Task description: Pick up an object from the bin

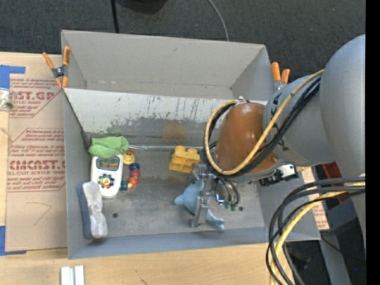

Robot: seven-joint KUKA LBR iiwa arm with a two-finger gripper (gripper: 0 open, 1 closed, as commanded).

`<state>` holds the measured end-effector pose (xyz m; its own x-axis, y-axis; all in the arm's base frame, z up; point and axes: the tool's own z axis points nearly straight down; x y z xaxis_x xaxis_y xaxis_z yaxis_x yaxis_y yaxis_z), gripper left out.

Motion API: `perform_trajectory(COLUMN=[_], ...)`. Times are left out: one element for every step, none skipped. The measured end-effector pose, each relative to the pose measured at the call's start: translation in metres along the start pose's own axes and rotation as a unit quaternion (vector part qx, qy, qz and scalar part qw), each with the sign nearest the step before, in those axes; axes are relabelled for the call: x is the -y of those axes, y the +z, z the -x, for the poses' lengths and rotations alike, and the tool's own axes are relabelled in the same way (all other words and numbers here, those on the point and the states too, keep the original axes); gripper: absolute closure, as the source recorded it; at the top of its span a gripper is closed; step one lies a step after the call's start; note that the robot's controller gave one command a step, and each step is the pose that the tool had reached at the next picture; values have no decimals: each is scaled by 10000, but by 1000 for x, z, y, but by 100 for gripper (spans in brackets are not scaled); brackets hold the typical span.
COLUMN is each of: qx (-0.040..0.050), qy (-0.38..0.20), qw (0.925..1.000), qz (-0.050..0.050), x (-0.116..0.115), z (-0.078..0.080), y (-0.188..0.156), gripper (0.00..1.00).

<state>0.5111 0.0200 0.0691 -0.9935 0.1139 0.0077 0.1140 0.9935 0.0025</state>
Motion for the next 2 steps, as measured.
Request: perform_trajectory(qx=[36, 36], qy=[-1300, -1299], qw=[9915, 9915], qz=[2, 3], x=[17, 17], z=[14, 14], y=[-1, -1], gripper=[100, 100])
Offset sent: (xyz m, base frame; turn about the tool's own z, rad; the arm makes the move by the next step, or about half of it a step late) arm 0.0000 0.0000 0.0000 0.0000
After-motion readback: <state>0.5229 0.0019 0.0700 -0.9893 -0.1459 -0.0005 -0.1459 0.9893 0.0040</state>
